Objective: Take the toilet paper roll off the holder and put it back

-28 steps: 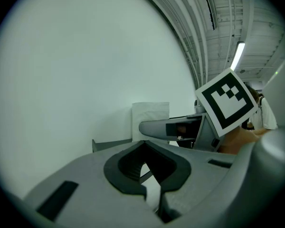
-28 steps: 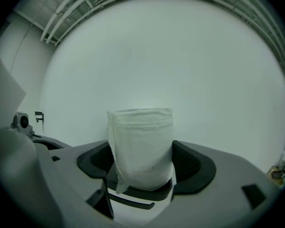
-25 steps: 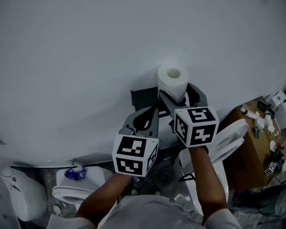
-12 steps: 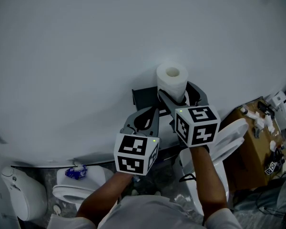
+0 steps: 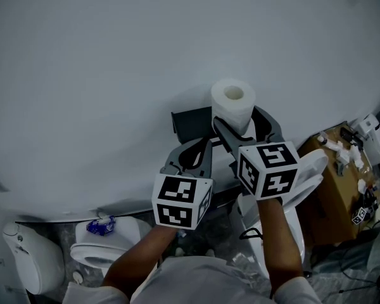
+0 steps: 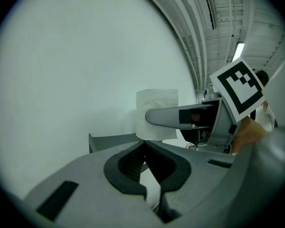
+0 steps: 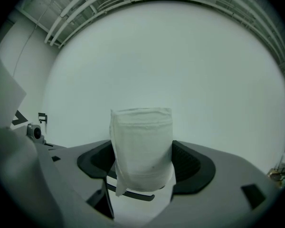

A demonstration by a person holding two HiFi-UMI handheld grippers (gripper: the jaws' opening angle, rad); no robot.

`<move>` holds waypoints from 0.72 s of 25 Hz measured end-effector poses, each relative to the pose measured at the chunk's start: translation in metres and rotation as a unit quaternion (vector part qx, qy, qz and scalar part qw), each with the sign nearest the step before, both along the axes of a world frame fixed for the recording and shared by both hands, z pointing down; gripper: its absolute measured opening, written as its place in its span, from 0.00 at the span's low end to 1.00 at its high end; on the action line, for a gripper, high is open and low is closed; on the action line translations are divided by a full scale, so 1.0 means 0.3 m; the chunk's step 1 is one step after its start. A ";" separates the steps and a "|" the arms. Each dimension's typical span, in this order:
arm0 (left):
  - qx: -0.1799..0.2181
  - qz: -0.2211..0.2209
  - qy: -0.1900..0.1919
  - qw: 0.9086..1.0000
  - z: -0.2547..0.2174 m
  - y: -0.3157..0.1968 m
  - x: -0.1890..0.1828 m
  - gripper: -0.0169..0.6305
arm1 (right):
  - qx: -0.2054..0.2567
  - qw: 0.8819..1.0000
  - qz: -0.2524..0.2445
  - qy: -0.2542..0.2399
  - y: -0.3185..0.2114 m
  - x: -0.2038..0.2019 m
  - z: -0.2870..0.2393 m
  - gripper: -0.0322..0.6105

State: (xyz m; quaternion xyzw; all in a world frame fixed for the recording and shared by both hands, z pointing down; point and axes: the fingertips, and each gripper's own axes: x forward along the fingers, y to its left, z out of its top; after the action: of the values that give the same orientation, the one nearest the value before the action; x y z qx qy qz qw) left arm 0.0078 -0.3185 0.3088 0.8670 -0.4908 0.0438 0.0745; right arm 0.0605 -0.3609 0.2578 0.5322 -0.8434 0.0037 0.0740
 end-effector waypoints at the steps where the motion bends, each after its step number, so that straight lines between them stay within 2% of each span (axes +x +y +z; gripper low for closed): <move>1: -0.001 0.001 0.000 1.000 0.003 0.001 0.002 0.03 | 0.001 1.000 0.001 -0.001 0.007 0.004 -0.002 0.62; 18: -0.008 0.031 -0.001 0.999 0.035 0.048 0.097 0.03 | 0.010 0.999 0.023 -0.021 0.167 0.110 0.045 0.62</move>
State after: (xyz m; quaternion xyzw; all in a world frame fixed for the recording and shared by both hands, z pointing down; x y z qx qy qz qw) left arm 0.0370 -0.3042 0.3193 0.8810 -0.4636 0.0511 0.0794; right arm 0.0936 -0.3108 0.2713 0.5522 -0.8321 0.0078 0.0508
